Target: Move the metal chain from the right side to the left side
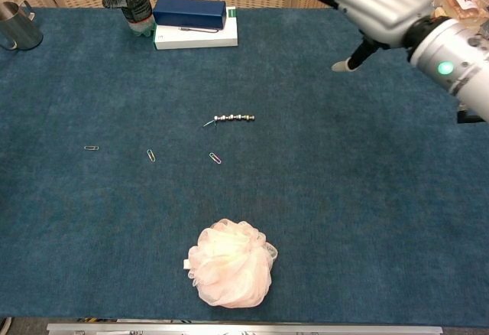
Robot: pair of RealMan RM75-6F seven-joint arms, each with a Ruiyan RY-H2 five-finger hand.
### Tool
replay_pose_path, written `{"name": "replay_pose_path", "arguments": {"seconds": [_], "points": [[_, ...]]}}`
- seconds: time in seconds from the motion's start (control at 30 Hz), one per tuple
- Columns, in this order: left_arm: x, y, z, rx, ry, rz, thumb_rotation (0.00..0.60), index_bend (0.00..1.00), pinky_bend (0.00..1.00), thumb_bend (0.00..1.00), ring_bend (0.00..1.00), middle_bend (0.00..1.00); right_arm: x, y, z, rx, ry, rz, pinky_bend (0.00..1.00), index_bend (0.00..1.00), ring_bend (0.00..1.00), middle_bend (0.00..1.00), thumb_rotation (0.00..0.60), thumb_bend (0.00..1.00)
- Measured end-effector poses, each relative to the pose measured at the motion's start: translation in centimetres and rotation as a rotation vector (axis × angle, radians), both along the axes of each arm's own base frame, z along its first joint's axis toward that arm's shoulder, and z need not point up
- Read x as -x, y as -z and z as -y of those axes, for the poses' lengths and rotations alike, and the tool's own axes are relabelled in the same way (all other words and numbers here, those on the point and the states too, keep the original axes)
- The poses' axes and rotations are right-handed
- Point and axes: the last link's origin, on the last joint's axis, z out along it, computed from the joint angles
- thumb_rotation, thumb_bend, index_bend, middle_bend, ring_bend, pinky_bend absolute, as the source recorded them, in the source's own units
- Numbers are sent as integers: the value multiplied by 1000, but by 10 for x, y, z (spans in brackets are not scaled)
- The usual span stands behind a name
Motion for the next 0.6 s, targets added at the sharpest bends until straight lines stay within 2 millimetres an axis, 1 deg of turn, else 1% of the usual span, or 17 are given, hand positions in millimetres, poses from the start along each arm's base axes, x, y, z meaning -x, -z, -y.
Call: {"name": "replay_pose_path", "arguments": {"seconds": [0.13, 0.27, 0.37, 0.47, 0.6], "points": [[-23, 5, -16, 30, 87, 38, 600, 312, 135, 177, 3, 18, 22, -30, -13, 52, 36, 13, 36, 166, 0, 69, 600, 0], [-39, 12, -28, 64, 130, 40, 600, 310, 119, 177, 0, 1, 43, -60, -27, 102, 62, 36, 36, 185, 0, 75, 600, 0], [-52, 18, -36, 88, 168, 16, 600, 310, 111, 177, 0, 0, 59, -77, -39, 118, 77, 40, 36, 193, 0, 78, 600, 0], [-68, 27, -44, 122, 209, -3, 600, 310, 108, 177, 0, 0, 73, -88, -50, 130, 96, 39, 36, 199, 0, 80, 600, 0], [-85, 37, -54, 161, 254, -29, 600, 311, 104, 177, 0, 0, 87, -95, -59, 135, 115, 50, 36, 225, 0, 95, 600, 4]]}}
